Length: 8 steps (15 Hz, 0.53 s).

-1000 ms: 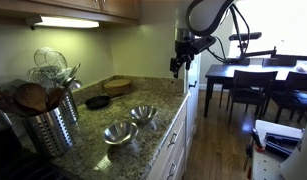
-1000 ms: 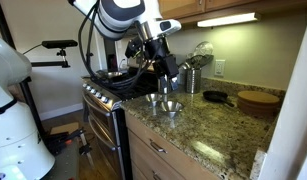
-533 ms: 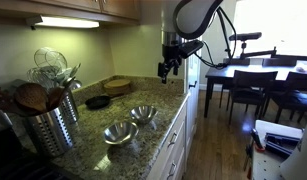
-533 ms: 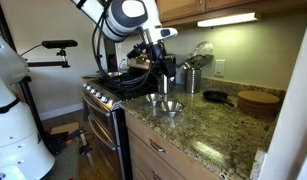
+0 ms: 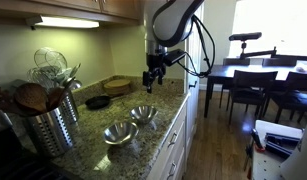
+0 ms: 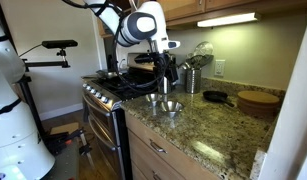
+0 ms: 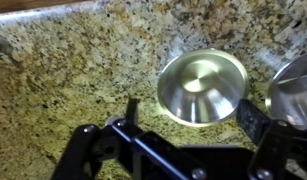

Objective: Place the left silver door onto the right silver bowl

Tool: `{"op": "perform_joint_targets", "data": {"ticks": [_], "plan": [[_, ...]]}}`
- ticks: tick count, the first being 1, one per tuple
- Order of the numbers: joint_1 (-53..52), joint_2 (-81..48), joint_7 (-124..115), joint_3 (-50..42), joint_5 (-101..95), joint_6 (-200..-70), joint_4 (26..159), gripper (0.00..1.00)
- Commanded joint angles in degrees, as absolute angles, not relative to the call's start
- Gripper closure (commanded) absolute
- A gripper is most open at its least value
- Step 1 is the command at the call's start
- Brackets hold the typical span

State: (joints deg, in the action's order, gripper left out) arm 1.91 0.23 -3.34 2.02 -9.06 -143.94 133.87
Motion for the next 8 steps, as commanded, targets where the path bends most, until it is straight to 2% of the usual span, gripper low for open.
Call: {"op": "perform_joint_targets", "data": {"ticks": [1,8], "plan": [[-0.5,-4.4,0.8,2.9,-6.1,-142.8,129.0,0.0],[-2.2,-9.6,7.7,5.5,-1.8,-140.4,124.7,0.0]]}}
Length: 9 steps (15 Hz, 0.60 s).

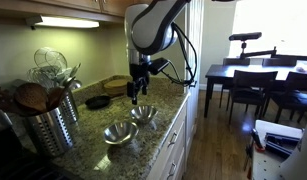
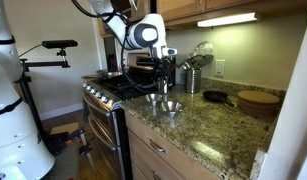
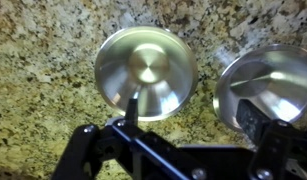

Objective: Place the left silver door onto the right silver bowl

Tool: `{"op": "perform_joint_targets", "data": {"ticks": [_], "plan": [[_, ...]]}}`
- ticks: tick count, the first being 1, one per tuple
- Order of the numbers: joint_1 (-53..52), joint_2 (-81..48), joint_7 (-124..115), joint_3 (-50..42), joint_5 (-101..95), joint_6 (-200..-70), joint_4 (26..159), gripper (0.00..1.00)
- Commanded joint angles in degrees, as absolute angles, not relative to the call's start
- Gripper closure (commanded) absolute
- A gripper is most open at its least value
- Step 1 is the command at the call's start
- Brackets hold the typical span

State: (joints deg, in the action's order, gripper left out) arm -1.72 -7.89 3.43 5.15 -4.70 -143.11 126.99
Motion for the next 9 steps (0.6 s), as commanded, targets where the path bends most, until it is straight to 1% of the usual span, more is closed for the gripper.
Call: {"op": "perform_joint_targets", "data": {"ticks": [1,9], "plan": [[-2.2,-10.3,8.8,5.9,-1.1,-140.0,124.2,0.0],[-1.6,-16.0,14.5,7.3,3.4,-136.8,119.7,0.0]]}}
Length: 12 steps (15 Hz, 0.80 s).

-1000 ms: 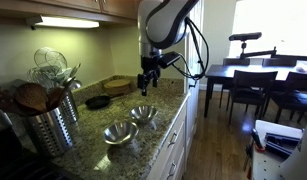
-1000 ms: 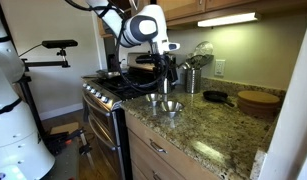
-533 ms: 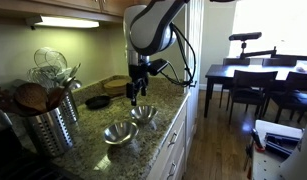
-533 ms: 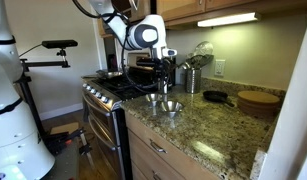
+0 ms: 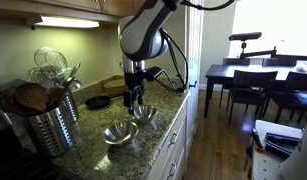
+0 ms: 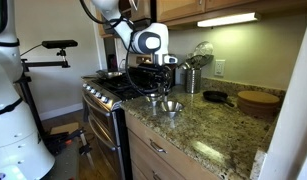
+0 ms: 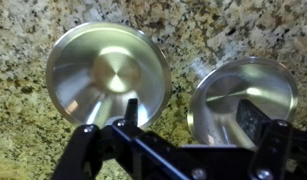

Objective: Place the left silver door onto the right silver bowl

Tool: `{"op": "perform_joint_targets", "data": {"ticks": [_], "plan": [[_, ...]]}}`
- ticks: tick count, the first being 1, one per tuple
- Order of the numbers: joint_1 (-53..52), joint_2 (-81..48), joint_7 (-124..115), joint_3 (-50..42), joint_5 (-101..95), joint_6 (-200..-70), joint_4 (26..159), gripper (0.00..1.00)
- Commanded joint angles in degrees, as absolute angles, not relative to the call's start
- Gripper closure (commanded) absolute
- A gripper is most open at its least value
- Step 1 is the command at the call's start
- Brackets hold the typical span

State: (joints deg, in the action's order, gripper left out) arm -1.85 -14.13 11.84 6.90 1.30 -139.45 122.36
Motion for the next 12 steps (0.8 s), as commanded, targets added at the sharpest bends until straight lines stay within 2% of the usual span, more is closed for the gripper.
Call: {"op": "perform_joint_targets", "data": {"ticks": [1,12], "plan": [[-1.7,-16.6,14.8,7.5,3.6,-136.3,119.1,0.0],[-1.5,-21.4,17.5,9.6,6.0,-131.2,113.4,0.0]]}}
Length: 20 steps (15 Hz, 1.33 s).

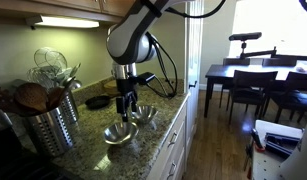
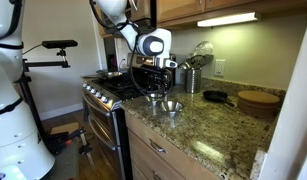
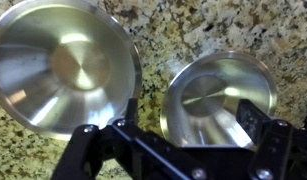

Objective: Place the left silver door onto the right silver bowl

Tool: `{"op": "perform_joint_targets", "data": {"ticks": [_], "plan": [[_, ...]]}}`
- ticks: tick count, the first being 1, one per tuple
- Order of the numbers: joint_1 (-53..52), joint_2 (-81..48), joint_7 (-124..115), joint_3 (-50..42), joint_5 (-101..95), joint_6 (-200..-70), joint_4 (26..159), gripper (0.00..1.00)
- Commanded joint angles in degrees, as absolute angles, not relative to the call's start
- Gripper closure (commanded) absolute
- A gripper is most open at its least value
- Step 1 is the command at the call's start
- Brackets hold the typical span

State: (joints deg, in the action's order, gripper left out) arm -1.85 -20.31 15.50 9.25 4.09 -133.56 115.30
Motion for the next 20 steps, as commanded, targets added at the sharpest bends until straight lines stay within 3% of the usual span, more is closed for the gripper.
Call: {"op": "perform_joint_targets", "data": {"ticks": [1,20], "plan": [[-1.4,-21.8,17.7,9.6,6.3,-131.2,113.2,0.0],[-1.0,-28.0,18.5,10.2,8.2,-129.0,108.2,0.0]]}}
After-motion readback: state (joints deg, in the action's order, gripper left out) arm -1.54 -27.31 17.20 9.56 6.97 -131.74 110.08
